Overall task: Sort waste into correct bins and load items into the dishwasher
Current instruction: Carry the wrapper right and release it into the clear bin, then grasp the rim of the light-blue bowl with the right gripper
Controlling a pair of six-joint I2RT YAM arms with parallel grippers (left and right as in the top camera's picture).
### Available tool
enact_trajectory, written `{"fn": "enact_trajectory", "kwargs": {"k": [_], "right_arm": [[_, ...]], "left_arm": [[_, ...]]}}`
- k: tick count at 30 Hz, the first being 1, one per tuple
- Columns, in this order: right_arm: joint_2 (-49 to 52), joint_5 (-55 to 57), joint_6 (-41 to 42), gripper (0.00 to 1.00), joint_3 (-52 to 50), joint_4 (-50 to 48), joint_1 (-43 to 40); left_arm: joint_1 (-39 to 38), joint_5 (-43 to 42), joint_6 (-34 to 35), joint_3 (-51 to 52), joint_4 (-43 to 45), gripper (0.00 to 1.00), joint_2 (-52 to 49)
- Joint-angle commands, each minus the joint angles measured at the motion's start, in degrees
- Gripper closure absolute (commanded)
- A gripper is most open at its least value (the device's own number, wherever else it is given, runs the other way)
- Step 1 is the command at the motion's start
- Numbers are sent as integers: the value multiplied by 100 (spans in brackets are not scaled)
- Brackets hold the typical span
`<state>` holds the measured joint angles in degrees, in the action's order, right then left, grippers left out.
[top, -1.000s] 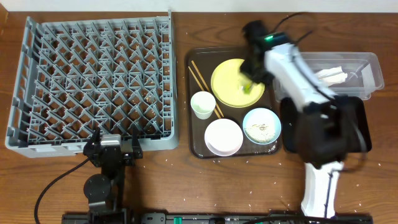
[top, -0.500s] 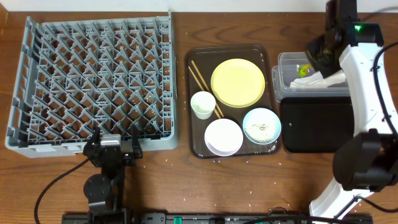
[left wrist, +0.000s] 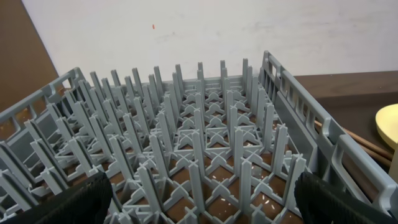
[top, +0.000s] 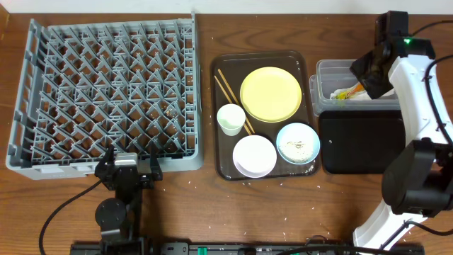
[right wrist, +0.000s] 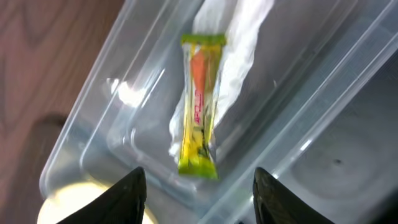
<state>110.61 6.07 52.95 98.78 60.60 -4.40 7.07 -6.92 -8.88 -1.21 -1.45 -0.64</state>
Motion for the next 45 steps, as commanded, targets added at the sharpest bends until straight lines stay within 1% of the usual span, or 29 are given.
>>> {"fn": "enact_trajectory", "kwargs": {"k": [1,3,4,7,10,11,12,13,15,18,23,25,27,32,34,36,45], "right_arm": [[-404,-514,-1154,48,466,219,114],[-588,-892,-1707,52,507,278,308],[-675,-1010,-1858,52,507,343,455],[-763,-973,-2076,53,505,634,1003],[-699,-739,-2087,53,466,962,1620],[-673,-651,-2087,47,442,1016,1766],[-627,-509,-2087,28,389,1097,1991],[-590,-380,-2085,3,332,1147,2164],[-522,-151,-2035,1,151,1204,2500],[-470,157,-1821,6,-273,1161,2848],[-459,98,-1681,24,-1115,721,3082],[-457,90,-1657,29,-1397,494,3115],[-457,76,-1705,32,-1731,133,3152],[-457,55,-2232,34,-2310,-678,3279],[-457,-15,-2396,36,-2358,-761,3298],[-457,-101,-2623,41,-2358,-811,3298],[-452,-98,-2824,55,-2389,-780,3298]], "left_arm": [[24,-57,-33,98,-190,5,31],[24,-59,-33,98,-190,5,31],[24,-57,-33,98,-190,5,31],[24,-59,-33,98,-190,5,31],[24,-57,-31,98,-190,5,31],[24,-57,-33,98,-190,5,31],[24,-59,-31,98,-190,5,31],[24,-57,-33,98,-190,5,31],[24,-59,-33,98,-190,5,31],[24,-57,-33,98,-190,5,31],[24,-57,-33,98,-190,5,31],[24,-57,-33,98,-190,5,31],[24,-57,-31,98,-190,5,31],[24,-57,-31,98,-190,5,31],[24,-57,-31,98,-190,5,31],[24,-57,-31,98,-190,5,31],[24,-59,-31,98,-190,5,31]]}}
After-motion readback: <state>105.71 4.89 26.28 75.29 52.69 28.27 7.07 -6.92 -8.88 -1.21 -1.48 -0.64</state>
